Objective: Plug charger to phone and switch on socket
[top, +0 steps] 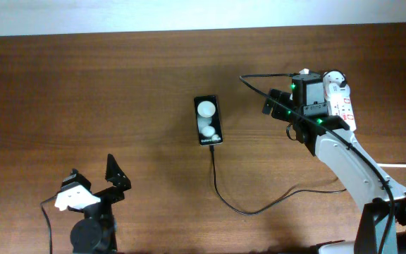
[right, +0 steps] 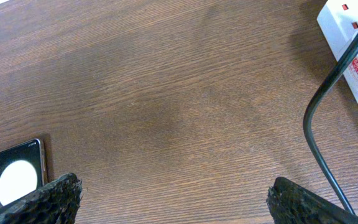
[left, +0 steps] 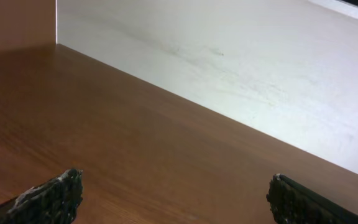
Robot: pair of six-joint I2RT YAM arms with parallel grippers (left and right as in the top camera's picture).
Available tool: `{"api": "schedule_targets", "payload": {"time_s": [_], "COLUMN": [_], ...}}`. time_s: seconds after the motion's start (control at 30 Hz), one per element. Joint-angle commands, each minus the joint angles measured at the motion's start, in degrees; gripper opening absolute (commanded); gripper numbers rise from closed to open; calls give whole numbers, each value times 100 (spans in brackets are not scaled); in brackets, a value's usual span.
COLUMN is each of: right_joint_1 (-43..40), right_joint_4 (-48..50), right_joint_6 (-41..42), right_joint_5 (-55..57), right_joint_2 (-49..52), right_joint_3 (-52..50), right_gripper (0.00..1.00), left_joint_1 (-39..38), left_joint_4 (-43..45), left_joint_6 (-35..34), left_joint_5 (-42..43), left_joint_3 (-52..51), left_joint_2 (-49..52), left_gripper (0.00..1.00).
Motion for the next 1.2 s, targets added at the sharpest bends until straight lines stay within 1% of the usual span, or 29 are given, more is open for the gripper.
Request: {"api": "schedule_targets", "payload": {"time_s": [0.0, 0.07, 0.13, 0.17, 0.33, 0.37, 0.43, 0.47, 0.53, 0.57, 0.6, 0.63, 0.67, 0.73, 0.87, 1.07, 1.1, 1.17], "right_joint_1": [-11, -11, -11, -11, -11, -11, -20, -48, -151, -210, -273, -363, -472, -791, -1167, -1532, -1578, -1672], "right_joint_4": [2, 2, -24, -37, -39, -44, -175, -348, -918, -1167, -1412, -1735, -2065, -2916, -3762, -3930, -3939, -3943], "right_joint_6": [-24, -22, -24, -24, -26, -83, -584, -603, -603, -605, -603, -603, -601, -579, -579, -577, -579, -577], "right_joint_5": [-33, -166, -275, -273, -428, -424, -422, -422, -420, -417, -417, -420, -420, -424, -424, -426, -424, -426], "right_joint_2": [31, 31, 33, 33, 31, 31, 28, 2, -61, -81, -101, -101, -101, -101, -101, -105, -105, -105], "right_joint_3": [13, 13, 13, 13, 13, 13, 17, 46, 212, 310, 426, 601, 811, 1414, 2111, 2328, 2328, 2328], "right_gripper": [99, 99, 99, 99, 99, 99, 98, 90, 70, 57, 41, 32, 21, 5, 4, 4, 4, 4], "left_joint_1": [17, 17, 17, 20, 17, 20, 20, 17, 17, 20, 17, 17, 20, 17, 20, 20, 20, 20], "left_joint_4": [44, 219, 372, 374, 369, 350, 227, 177, 144, 146, 144, 140, 142, 151, 363, 380, 378, 378], "left_joint_6": [280, 535, 581, 815, 850, 850, 850, 850, 850, 850, 850, 848, 848, 848, 852, 855, 944, 1624], "left_joint_5": [85, 203, 404, 531, 533, 531, 511, 514, 511, 511, 514, 516, 514, 514, 514, 544, 616, 1071], "left_joint_3": [-302, -354, -354, -358, -358, -358, -358, -358, -358, -358, -358, -358, -358, -358, -358, -376, -376, -376], "left_joint_2": [-13, 4, 4, 4, 4, 4, 4, 4, 4, 4, 4, 4, 4, 4, 4, 4, 4, 4], "left_gripper": [99, 99, 99, 99, 99, 99, 99, 99, 99, 99, 99, 99, 99, 99, 99, 99, 99, 99]}}
